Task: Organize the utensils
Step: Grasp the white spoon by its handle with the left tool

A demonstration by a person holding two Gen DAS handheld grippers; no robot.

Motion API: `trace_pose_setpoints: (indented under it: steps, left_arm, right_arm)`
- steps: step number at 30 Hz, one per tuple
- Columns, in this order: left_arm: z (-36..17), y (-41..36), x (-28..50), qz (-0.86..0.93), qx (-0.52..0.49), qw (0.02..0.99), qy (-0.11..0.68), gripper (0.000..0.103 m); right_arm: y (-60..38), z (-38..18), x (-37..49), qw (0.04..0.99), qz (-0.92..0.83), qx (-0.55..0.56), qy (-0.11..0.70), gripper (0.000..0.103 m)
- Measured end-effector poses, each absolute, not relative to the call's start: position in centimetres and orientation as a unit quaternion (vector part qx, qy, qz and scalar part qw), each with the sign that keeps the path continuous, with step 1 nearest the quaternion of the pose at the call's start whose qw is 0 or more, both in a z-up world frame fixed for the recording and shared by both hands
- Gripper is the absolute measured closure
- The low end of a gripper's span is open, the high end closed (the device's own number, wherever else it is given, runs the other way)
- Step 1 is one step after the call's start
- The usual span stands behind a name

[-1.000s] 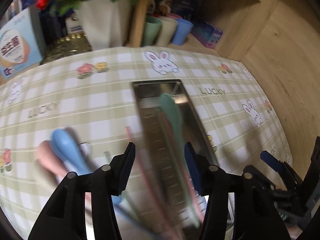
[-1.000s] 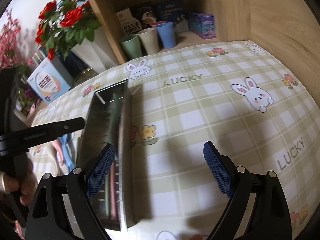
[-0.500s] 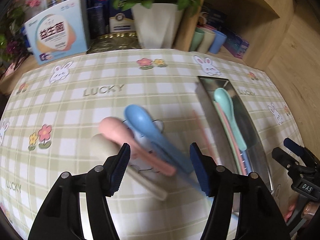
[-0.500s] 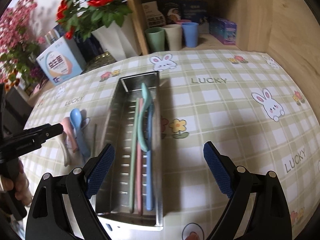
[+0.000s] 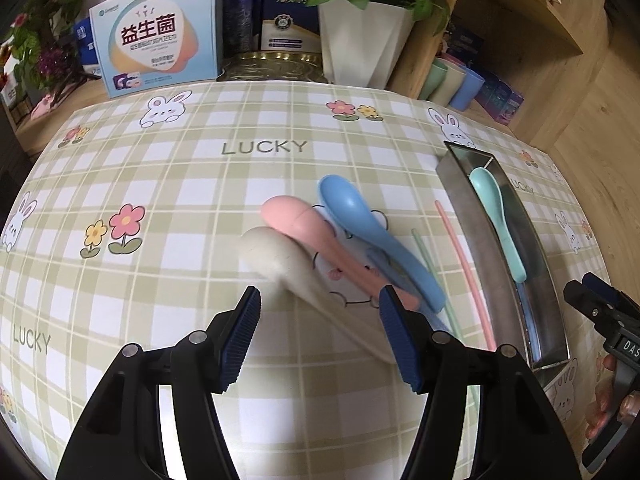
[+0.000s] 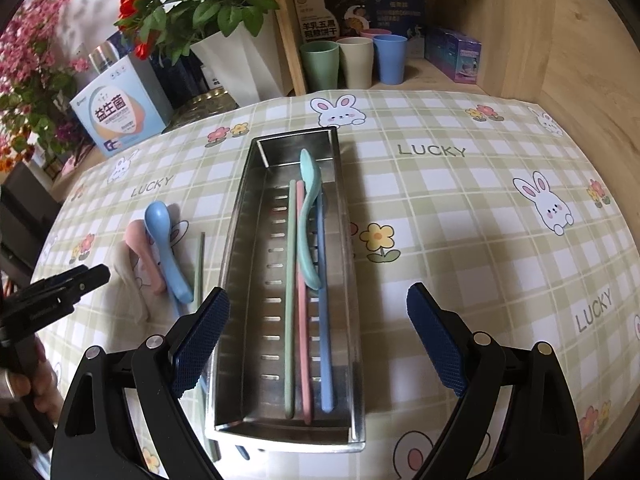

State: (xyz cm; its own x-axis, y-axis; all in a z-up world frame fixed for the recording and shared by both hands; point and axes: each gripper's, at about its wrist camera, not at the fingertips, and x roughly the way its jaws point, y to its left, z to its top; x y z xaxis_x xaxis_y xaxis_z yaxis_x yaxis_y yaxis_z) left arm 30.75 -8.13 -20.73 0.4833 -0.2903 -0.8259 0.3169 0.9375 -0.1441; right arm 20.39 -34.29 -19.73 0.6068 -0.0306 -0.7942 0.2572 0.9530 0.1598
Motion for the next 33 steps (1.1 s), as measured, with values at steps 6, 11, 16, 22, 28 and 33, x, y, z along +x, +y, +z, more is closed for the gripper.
trace_pose_setpoints:
  steps: [6, 11, 16, 22, 28, 33]
  left_arm:
    - [-21.2, -7.3, 30.3, -0.17, 0.008, 0.859, 0.483, 0.043]
    - [-21.4, -7.1, 29.6, -0.169, 0.008, 0.858, 0.484, 0.043]
    - [-21.7, -7.4, 29.3, -0.169, 0.01, 0.856, 0.488, 0.043]
    - [-22.3, -8.8, 29.3, -0.176, 0.007, 0.851, 0.494, 0.049]
    - [-23.5, -8.5, 31.2, -0.133, -0.027, 0.851, 0.507, 0.064]
    - [-24.3, -8.5, 32.6, -0.112, -0.03, 0.85, 0.513, 0.068]
  right_arm:
    - [-34.0, -19.6, 20.2, 0.89, -0.081, 0.128, 0.43, 0.016]
    - [-33.7, -19.7, 20.2, 0.893, -0.082, 0.122, 0.426, 0.016]
    - [-33.5, -19.6, 20.2, 0.896, -0.08, 0.117, 0.42, 0.016]
    - [-33.8, -19.6, 20.1, 0.898, -0.08, 0.121, 0.415, 0.016]
    - [-34.3, -19.9, 20.1, 0.897, -0.08, 0.129, 0.415, 0.016]
    - [-34.7, -20.1, 20.3, 0.897, -0.081, 0.136, 0.414, 0.016]
